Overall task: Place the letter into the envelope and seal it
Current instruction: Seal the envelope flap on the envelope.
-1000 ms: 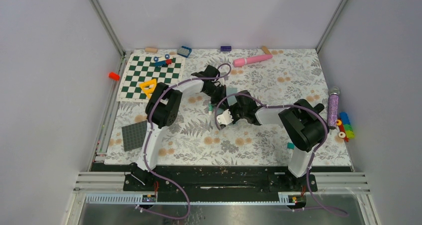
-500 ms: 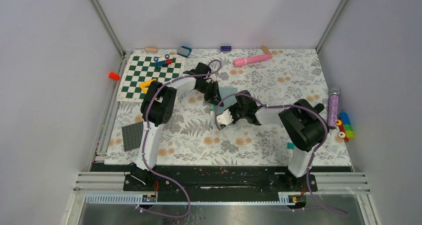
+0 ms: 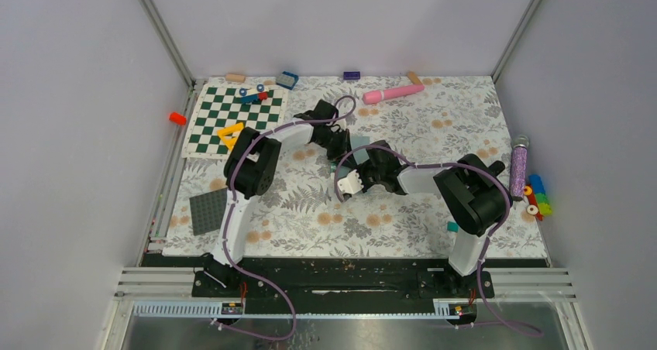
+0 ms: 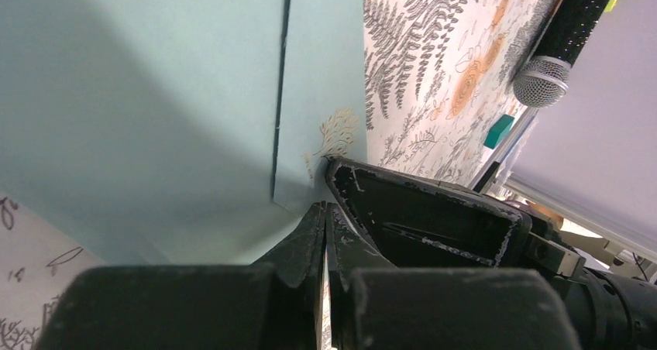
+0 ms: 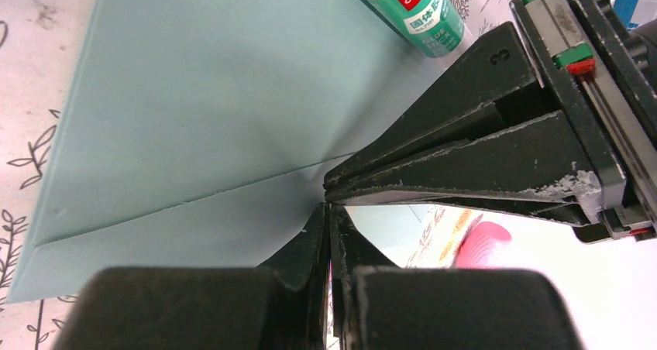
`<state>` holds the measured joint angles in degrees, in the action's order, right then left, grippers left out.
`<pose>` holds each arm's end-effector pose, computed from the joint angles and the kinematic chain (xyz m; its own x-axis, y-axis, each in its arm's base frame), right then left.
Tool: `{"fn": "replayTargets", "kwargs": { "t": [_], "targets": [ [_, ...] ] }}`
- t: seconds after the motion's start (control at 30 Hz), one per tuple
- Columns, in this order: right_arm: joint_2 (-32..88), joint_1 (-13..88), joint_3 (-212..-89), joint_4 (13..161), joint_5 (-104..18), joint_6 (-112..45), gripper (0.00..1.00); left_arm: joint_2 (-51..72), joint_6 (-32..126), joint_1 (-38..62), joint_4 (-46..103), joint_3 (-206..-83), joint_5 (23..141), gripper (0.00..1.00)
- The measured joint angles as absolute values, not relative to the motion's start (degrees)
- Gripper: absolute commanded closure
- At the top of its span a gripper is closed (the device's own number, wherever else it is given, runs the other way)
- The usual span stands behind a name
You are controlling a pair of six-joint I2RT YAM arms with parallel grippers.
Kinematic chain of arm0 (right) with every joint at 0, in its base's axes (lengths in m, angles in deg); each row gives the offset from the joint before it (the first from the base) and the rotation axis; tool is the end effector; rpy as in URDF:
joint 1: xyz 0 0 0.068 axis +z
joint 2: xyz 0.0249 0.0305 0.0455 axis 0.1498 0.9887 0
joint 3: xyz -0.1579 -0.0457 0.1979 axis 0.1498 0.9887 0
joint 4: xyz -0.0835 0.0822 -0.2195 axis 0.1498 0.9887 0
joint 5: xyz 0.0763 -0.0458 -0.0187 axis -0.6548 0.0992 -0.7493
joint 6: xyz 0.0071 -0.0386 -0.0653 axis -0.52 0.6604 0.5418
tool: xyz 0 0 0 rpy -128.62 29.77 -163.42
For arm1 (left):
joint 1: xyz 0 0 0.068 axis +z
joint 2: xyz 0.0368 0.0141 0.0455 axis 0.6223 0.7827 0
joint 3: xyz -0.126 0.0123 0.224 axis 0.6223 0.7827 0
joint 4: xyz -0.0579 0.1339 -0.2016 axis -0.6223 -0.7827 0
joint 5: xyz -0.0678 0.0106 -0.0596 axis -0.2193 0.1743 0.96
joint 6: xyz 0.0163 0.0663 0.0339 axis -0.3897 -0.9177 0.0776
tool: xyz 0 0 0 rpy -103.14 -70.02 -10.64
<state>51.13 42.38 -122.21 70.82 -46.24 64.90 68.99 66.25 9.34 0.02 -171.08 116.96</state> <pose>0.2929 0.2108 0.1025 0.6825 -0.7234 -0.1042 -0.5271 -0.3884 -0.7558 0.3914 -0.2687 0.1028 -0.9882 0.1189 -0.0969 0.1506 0.6326 -0.7597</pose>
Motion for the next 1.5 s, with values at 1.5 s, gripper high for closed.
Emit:
{"fn": "replayTargets", "kwargs": {
  "t": [1.5],
  "targets": [
    [46.65, 46.22, -126.47, 91.80, -45.23, 60.39, 1.00, 69.14, 66.05, 8.90, -2.39, -171.75, 113.07, 1.00]
  ]
}}
